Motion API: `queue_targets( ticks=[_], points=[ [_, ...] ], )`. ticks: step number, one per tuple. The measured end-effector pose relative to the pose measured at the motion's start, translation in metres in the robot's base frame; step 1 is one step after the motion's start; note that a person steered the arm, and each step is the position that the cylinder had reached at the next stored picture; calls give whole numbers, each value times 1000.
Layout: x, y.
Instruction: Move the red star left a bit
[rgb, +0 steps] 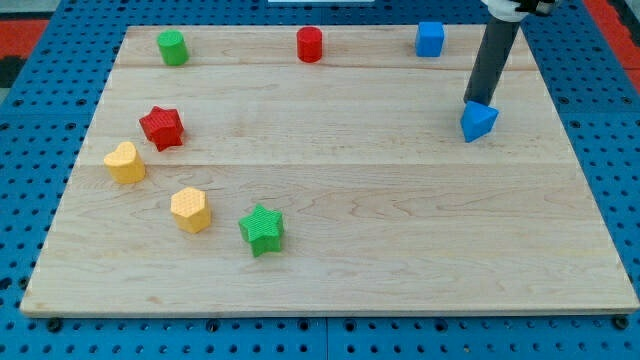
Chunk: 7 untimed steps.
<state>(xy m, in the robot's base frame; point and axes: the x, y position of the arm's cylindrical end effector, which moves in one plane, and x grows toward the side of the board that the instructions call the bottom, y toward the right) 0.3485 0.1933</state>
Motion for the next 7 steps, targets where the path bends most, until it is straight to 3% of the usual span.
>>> queue_targets(
  ticks=[1,3,6,7],
  points=[
    [2,-21],
    [-4,-159],
    [120,-231],
    [104,-307]
  ],
)
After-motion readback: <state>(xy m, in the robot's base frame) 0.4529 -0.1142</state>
